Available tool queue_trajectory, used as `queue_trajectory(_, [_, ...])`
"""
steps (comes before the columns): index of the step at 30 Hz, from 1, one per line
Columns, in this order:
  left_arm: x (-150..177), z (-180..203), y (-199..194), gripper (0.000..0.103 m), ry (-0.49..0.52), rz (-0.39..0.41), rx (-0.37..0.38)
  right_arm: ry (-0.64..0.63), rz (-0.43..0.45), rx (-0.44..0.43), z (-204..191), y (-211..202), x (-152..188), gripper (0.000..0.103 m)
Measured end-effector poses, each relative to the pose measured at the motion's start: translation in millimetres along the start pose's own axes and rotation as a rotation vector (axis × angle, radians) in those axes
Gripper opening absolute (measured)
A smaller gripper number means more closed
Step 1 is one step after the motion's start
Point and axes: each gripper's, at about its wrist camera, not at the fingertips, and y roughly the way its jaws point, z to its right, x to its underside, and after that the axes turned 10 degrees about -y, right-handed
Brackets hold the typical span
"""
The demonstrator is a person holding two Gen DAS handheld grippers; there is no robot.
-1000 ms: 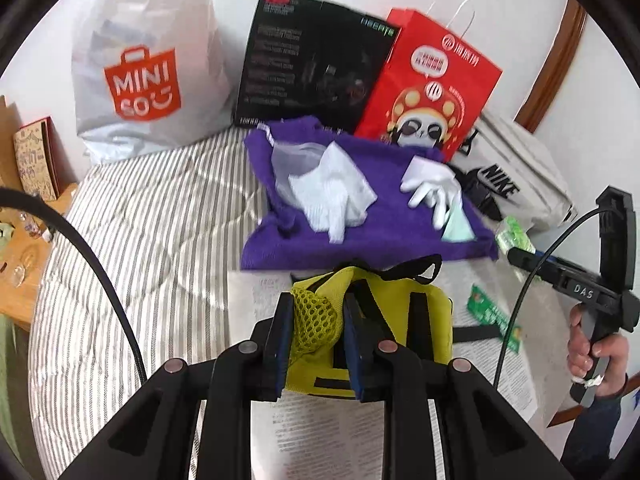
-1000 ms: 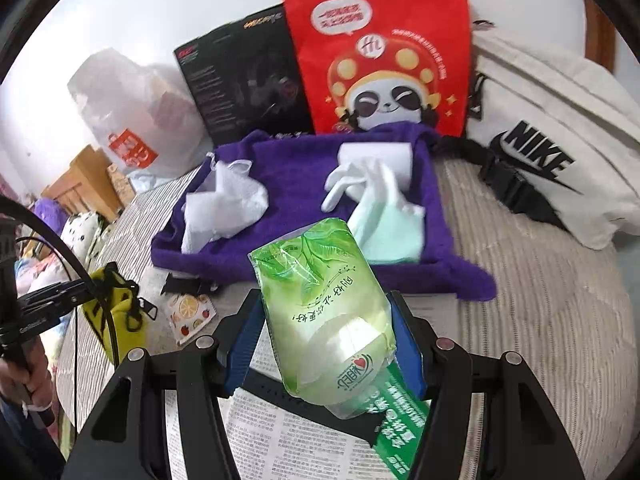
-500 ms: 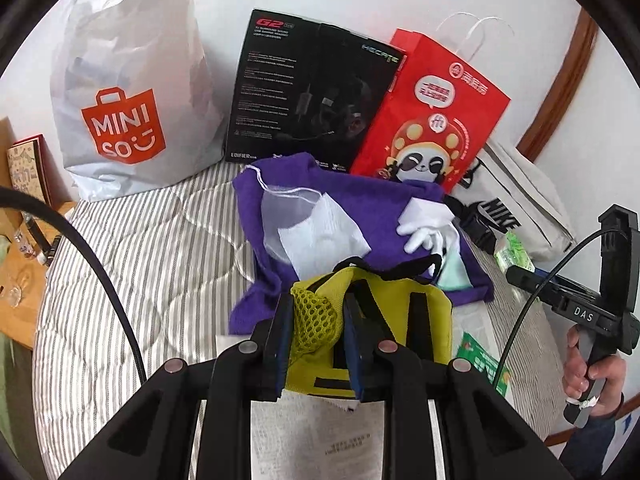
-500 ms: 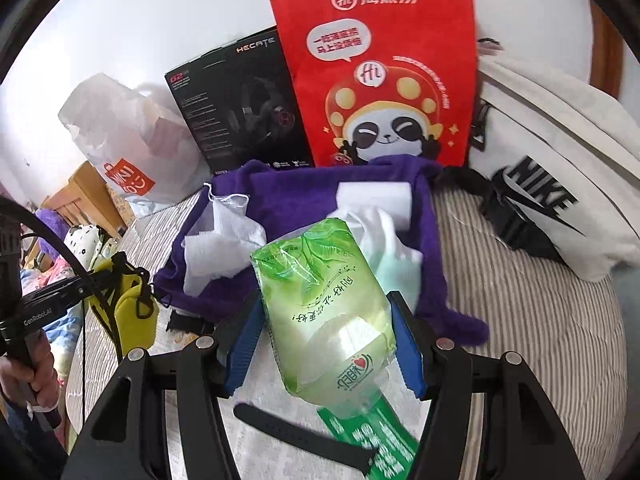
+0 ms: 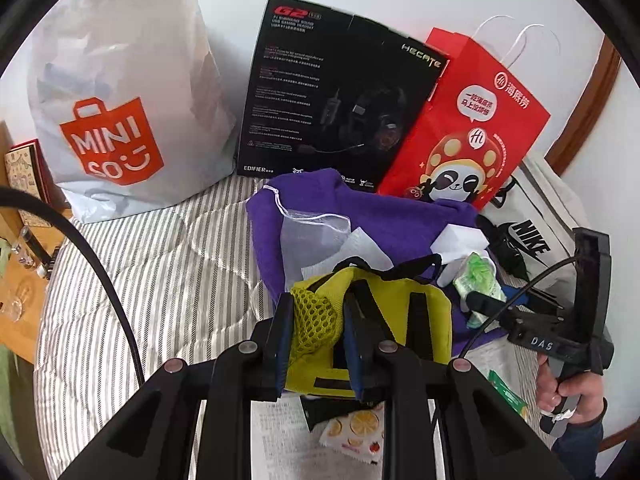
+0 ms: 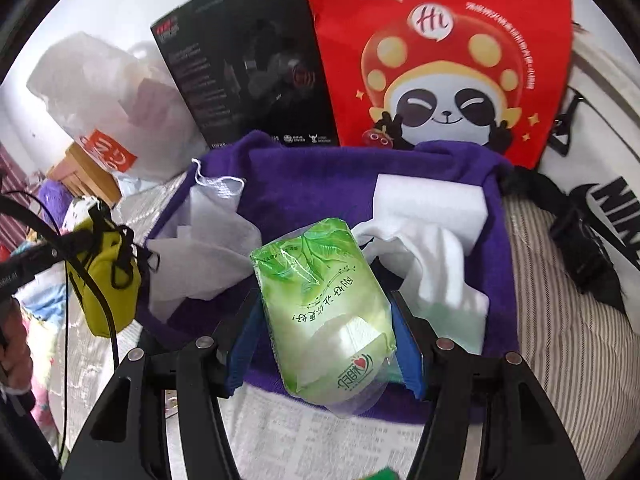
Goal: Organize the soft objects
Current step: 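Carry both items to the towel, lower the wipe pack and open the right gripper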
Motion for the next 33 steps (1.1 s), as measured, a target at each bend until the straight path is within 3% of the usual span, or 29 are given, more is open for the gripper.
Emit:
queue_trajectory(9, [-4,-2,22,0.023,-0.014,-0.04,0.002,-0.037,-0.086,-0.009,-1,35,3,0.06])
queue_trajectory(16, [-6,-1,29,0.023,-0.017,-0.049,0.018,-0.087,-0.102,0.013,-7,43,2,0.061])
queue_trajectory(25, [-7,-6,29,0.022,-0.029,-0.043,0.027,-0.129,-0.109,0.002,-9,41,3,0.066])
queue_trajectory(33, [-15,1,32,0.022,0.001,-0.046,0.015,-0.071,-0.099,-0.026,-3,26,2,0.07])
